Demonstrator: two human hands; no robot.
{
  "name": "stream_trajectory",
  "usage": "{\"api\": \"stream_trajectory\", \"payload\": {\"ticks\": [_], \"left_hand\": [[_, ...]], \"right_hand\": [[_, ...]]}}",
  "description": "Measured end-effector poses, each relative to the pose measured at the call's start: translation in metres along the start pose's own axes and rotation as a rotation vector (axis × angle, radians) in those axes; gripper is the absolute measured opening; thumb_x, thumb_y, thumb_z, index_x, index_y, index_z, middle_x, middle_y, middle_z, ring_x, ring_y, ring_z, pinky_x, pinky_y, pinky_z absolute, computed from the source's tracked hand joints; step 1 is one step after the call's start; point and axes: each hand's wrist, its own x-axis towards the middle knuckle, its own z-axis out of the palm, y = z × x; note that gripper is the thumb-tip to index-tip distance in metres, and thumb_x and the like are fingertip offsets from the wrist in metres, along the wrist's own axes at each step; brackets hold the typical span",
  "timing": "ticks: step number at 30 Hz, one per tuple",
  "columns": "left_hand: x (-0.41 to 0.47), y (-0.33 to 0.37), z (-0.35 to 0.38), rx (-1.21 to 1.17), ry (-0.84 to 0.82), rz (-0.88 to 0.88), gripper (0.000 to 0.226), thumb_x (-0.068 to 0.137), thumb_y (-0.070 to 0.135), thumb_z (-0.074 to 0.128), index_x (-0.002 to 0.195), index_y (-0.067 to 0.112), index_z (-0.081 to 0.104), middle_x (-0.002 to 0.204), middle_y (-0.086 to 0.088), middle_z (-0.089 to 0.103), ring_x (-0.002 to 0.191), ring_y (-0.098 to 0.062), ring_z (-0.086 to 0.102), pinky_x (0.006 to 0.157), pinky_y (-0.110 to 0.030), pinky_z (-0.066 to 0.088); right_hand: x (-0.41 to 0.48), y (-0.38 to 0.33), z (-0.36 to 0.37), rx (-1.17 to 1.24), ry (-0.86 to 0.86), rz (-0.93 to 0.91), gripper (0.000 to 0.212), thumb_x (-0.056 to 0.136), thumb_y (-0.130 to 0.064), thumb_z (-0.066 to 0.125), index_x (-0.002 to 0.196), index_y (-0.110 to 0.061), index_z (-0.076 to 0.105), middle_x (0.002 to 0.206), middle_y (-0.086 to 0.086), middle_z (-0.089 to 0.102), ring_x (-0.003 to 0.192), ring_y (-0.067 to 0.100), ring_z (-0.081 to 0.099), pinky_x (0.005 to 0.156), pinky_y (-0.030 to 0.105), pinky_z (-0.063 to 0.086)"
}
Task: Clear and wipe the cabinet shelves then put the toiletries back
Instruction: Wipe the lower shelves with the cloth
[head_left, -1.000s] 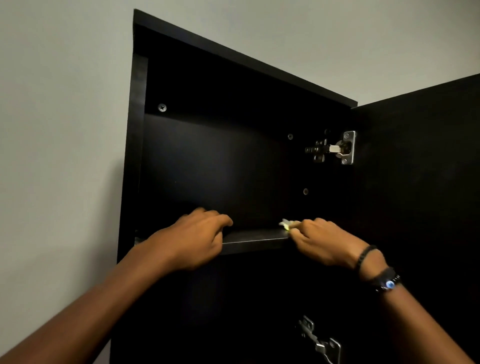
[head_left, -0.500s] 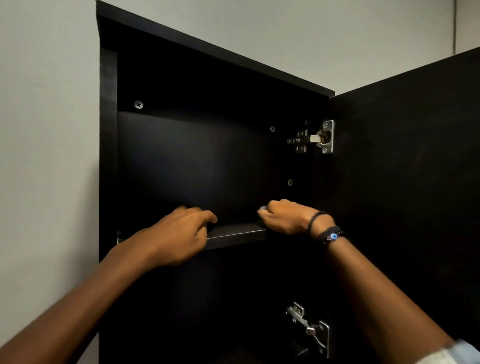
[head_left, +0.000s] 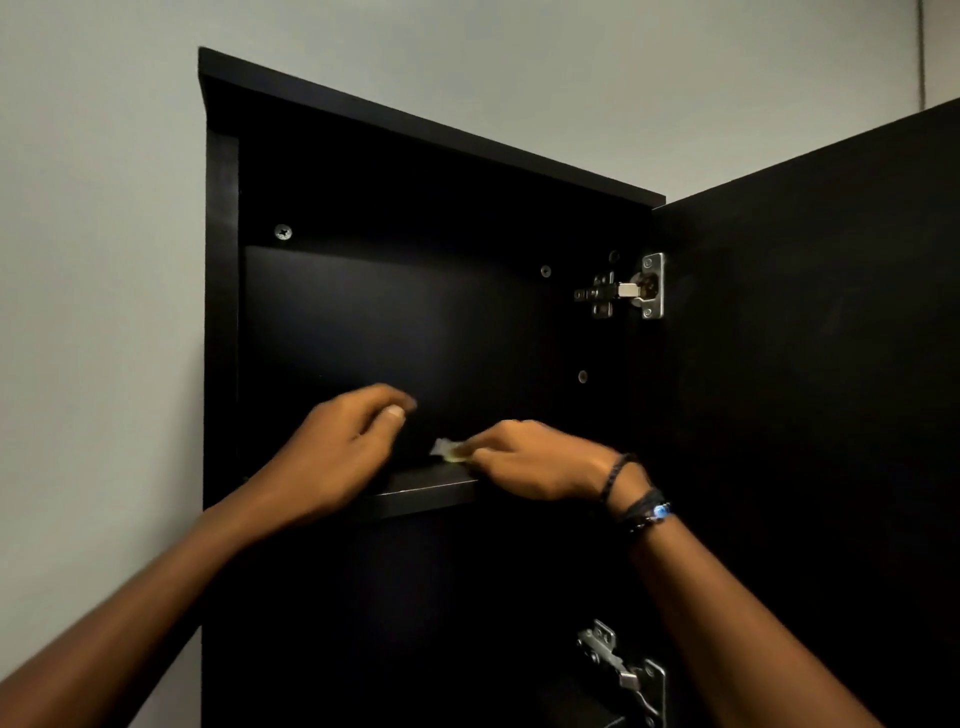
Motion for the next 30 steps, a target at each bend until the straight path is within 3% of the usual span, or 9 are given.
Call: {"api": "stream_trajectory", "payload": {"ticks": [3,8,12,15,18,22,25,28,30], "left_hand": [[-0.004,0.009,-0.012,-0.148,0.173,-0.167,0.028,0.095,0.022,0.050,0.121,0.016,0.058,0.116,0.001,0.062,0.112,-0.015,0.056,0.095,-0.030,0.042],[-0.017,0.032,-0.031,-0.228,0.189,-0.333,0.050,0.097,0.042,0.038,0.141,0.020,0.033,0.145,-0.004,0.038,0.132,-0.019,0.037,0.108,-0.034,0.030],[-0.019,0.045,-0.043,-0.407,0.194,-0.418,0.058,0.096,0.054,0.027,0.143,0.021,0.028,0.147,-0.001,0.035,0.121,-0.010,0.035,0.096,-0.029,0.026],[-0.026,0.048,-0.045,-0.432,0.178,-0.420,0.061,0.094,0.058,0.022,0.144,0.023,0.030,0.147,0.005,0.035,0.121,-0.006,0.031,0.098,-0.029,0.024],[-0.038,0.045,-0.045,-0.480,0.153,-0.417,0.068,0.088,0.063,0.024,0.145,0.026,0.029,0.151,0.006,0.032,0.138,-0.010,0.027,0.110,-0.033,0.022],[-0.064,0.045,-0.041,-0.468,0.127,-0.429,0.080,0.072,0.070,0.027,0.141,0.029,0.036,0.144,0.009,0.044,0.136,-0.010,0.033,0.116,-0.042,0.022],[-0.090,0.050,-0.035,-0.413,0.167,-0.359,0.067,0.079,0.064,0.027,0.137,0.033,0.041,0.136,0.016,0.049,0.129,-0.001,0.040,0.108,-0.025,0.028],[-0.127,0.056,-0.024,-0.271,0.269,-0.239,0.046,0.094,0.054,0.032,0.132,0.034,0.047,0.130,0.024,0.052,0.122,0.011,0.043,0.094,-0.002,0.033],[-0.159,0.055,-0.010,-0.231,0.317,-0.207,0.041,0.093,0.041,0.036,0.130,0.031,0.051,0.128,0.023,0.054,0.121,0.012,0.044,0.095,-0.001,0.033]], "right_hand": [[0.005,-0.029,0.004,0.034,-0.047,-0.157,0.039,0.093,-0.027,0.038,0.127,-0.032,0.057,0.129,-0.003,0.062,0.116,0.017,0.056,0.103,0.033,0.044],[0.011,-0.033,-0.001,-0.015,-0.058,-0.058,0.037,0.093,-0.030,0.041,0.124,-0.026,0.060,0.120,0.006,0.064,0.102,0.021,0.061,0.092,0.038,0.051],[0.010,-0.077,0.020,0.086,-0.068,-0.327,0.042,0.093,-0.024,0.036,0.131,-0.032,0.052,0.122,0.005,0.064,0.107,0.020,0.061,0.096,0.039,0.049],[0.000,-0.088,0.027,0.140,-0.052,-0.458,0.044,0.089,-0.023,0.039,0.131,-0.032,0.051,0.121,0.007,0.065,0.108,0.023,0.062,0.093,0.045,0.052],[-0.015,-0.076,0.031,0.151,0.108,-0.503,0.047,0.087,-0.005,0.050,0.129,-0.024,0.056,0.127,-0.002,0.062,0.114,0.012,0.059,0.097,0.033,0.051],[-0.035,-0.070,0.037,0.089,0.351,-0.557,0.040,0.085,-0.001,0.058,0.118,-0.022,0.066,0.123,-0.006,0.064,0.112,0.011,0.058,0.093,0.024,0.049],[-0.050,-0.067,0.049,0.090,0.431,-0.548,0.038,0.084,-0.001,0.058,0.114,-0.022,0.068,0.121,-0.007,0.065,0.109,0.013,0.058,0.090,0.023,0.047],[-0.069,-0.061,0.076,0.197,0.392,-0.525,0.039,0.085,-0.005,0.057,0.117,-0.025,0.066,0.119,-0.012,0.065,0.107,0.006,0.059,0.091,0.023,0.048],[-0.082,-0.056,0.102,0.322,0.324,-0.512,0.039,0.086,-0.006,0.057,0.119,-0.025,0.066,0.119,-0.014,0.064,0.109,0.000,0.058,0.093,0.021,0.048]]}}
